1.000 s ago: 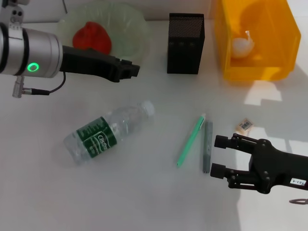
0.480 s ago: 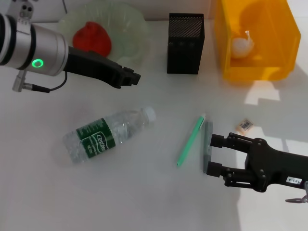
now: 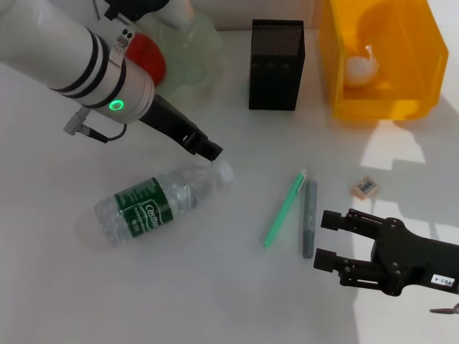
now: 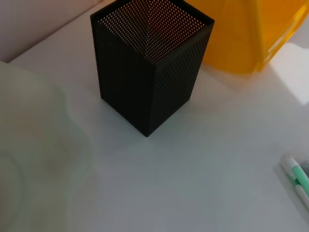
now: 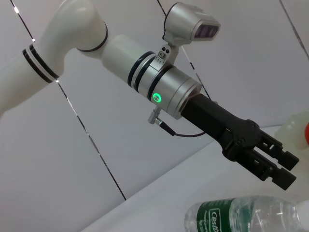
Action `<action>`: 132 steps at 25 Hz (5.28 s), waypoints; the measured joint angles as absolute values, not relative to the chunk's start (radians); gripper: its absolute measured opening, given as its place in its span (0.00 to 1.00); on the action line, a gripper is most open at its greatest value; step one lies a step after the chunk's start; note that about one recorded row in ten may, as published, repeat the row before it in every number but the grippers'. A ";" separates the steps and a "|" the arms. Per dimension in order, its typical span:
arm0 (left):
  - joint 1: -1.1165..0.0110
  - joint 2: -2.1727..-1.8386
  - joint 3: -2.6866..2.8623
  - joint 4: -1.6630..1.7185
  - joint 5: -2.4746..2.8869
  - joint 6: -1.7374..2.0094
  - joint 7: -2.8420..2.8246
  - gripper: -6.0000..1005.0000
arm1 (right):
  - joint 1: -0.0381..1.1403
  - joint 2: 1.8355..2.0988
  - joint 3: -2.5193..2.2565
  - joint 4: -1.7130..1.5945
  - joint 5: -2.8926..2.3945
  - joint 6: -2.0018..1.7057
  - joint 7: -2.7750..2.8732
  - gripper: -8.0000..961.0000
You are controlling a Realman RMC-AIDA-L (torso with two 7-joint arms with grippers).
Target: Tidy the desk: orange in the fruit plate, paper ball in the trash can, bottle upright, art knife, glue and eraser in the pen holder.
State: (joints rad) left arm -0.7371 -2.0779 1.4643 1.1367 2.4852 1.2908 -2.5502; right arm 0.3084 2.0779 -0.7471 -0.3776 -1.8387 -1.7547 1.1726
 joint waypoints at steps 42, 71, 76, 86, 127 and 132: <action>-0.736 -2.080 1.721 1.063 2.490 1.146 -2.611 0.48 | 0.285 2.071 -0.754 -0.376 -1.844 -1.753 1.200 0.86; -0.276 -2.071 1.368 1.475 1.948 1.147 -2.096 0.44 | 0.340 2.080 -0.710 -0.373 -1.817 -1.805 1.279 0.86; -0.265 -2.071 1.352 1.447 1.893 1.147 -2.043 0.44 | 0.357 2.081 -0.701 -0.359 -1.802 -1.812 1.283 0.86; -0.295 -2.069 1.272 0.729 1.120 1.278 -1.259 0.44 | 0.356 2.082 -0.700 -0.337 -1.792 -1.806 1.283 0.86; -0.463 -2.082 1.250 0.118 0.649 1.445 -0.508 0.57 | 0.356 2.085 -0.700 -0.319 -1.792 -1.792 1.256 0.86; -0.417 -2.081 1.249 0.129 0.501 1.591 -0.505 0.74 | 0.355 2.085 -0.690 -0.319 -1.792 -1.792 1.254 0.86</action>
State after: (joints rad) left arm -0.4169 -2.0812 1.2488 0.1286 0.5010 1.5909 -0.5053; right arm 0.3546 2.0846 -0.6896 -0.3190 -1.7916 -1.7916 1.2537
